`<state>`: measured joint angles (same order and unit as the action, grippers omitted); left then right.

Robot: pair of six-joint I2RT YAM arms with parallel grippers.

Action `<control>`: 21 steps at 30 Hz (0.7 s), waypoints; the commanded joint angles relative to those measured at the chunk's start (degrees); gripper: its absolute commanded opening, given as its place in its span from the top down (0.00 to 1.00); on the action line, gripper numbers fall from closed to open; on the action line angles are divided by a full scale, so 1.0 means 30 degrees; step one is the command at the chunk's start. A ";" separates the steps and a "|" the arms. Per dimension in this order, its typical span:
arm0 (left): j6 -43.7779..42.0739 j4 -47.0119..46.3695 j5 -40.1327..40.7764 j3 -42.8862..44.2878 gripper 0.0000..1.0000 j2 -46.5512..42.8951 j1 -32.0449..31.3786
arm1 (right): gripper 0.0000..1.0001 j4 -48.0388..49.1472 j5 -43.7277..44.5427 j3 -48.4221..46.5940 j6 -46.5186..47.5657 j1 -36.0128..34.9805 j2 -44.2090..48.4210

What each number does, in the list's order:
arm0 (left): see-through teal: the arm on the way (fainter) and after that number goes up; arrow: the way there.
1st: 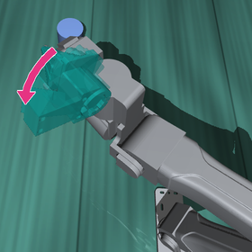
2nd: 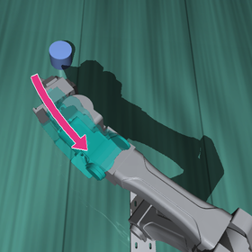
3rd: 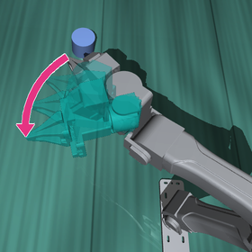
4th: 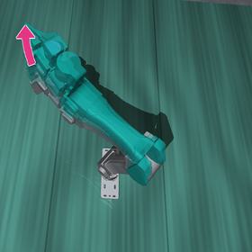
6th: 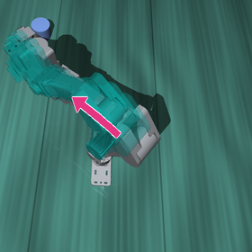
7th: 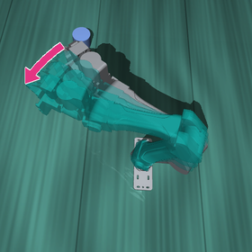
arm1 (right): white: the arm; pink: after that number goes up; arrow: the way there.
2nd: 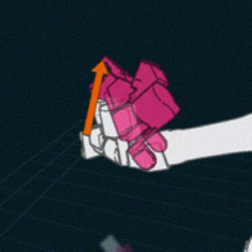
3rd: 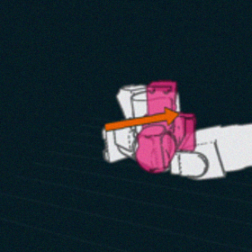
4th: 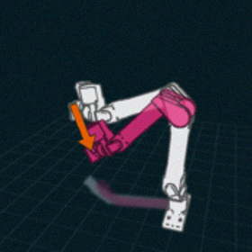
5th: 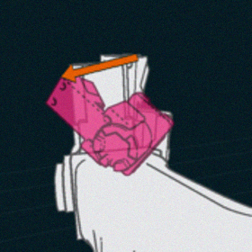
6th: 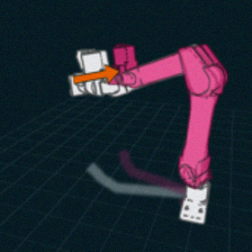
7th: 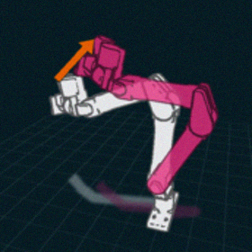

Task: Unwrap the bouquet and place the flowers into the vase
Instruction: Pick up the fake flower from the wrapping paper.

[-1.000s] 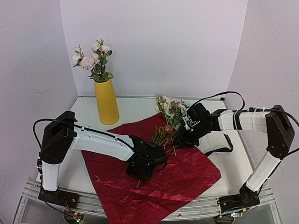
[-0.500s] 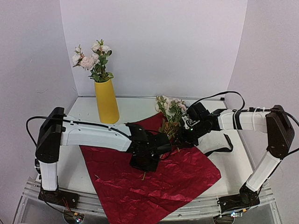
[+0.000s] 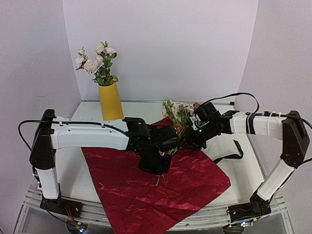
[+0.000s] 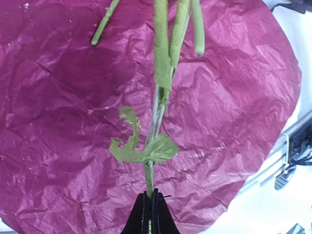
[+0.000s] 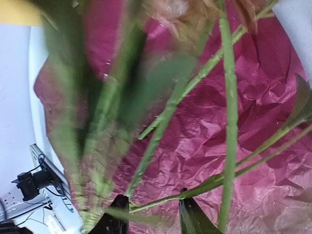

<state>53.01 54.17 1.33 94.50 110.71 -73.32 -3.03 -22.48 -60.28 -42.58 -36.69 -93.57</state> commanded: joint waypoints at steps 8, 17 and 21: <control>0.1498 0.0191 -0.2351 0.2435 1.00 -0.2105 0.0326 | 0.62 -0.0500 0.1483 -0.1600 -0.0483 0.0006 0.3788; 0.2154 0.0169 -0.4369 0.2610 1.00 -0.3276 0.0730 | 0.57 -0.0867 0.3020 -0.1986 0.0148 0.1035 0.5674; 0.2193 0.0148 -0.4499 0.2640 1.00 -0.3954 0.1108 | 0.39 -0.0791 0.4457 -0.1997 0.0537 0.1125 0.6878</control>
<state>58.71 54.54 -10.58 99.44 103.38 -71.07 -4.70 -14.43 -64.32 -42.98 -33.59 -77.15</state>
